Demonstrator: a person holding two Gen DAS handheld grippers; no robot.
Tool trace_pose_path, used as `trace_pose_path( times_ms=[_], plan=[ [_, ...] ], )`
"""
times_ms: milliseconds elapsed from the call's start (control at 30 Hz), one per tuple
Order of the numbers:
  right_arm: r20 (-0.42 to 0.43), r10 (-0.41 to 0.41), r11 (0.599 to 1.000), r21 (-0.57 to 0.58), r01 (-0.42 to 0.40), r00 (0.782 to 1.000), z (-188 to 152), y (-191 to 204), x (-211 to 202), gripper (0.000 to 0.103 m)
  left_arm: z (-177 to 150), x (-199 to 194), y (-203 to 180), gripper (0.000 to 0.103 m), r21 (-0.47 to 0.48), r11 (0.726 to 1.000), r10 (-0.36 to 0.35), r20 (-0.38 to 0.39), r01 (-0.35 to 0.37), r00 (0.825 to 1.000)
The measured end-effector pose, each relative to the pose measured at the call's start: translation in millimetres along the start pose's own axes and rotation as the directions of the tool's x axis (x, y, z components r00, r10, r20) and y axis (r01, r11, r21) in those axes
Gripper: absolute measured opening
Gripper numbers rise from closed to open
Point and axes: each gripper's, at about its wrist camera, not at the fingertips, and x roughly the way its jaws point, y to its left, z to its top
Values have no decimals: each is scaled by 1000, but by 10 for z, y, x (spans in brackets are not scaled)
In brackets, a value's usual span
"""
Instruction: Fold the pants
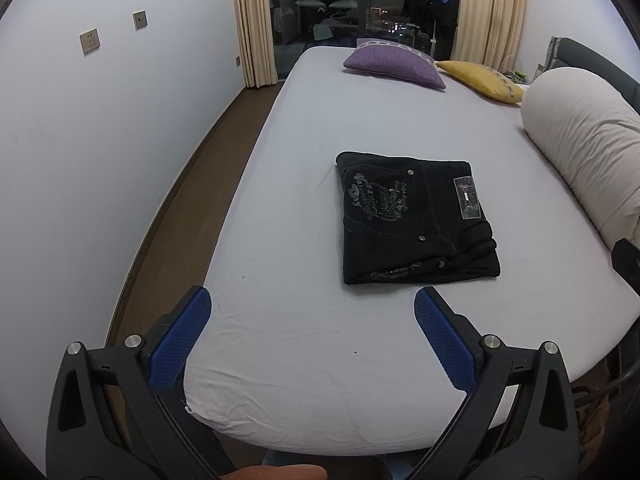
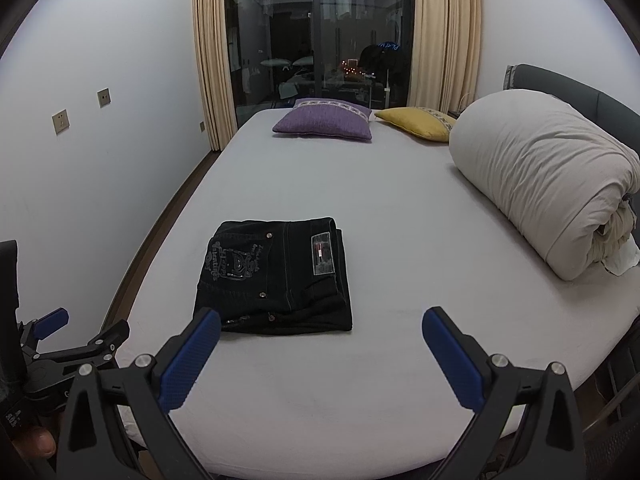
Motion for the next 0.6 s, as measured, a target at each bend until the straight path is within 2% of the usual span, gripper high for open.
trace_pose_path(
  times_ms=[600],
  plan=[
    [-6, 0, 1000, 1, 0, 1000, -26, -30, -3, 103, -21, 9, 9, 103, -1, 1000, 0, -2, 0, 1000]
  ],
)
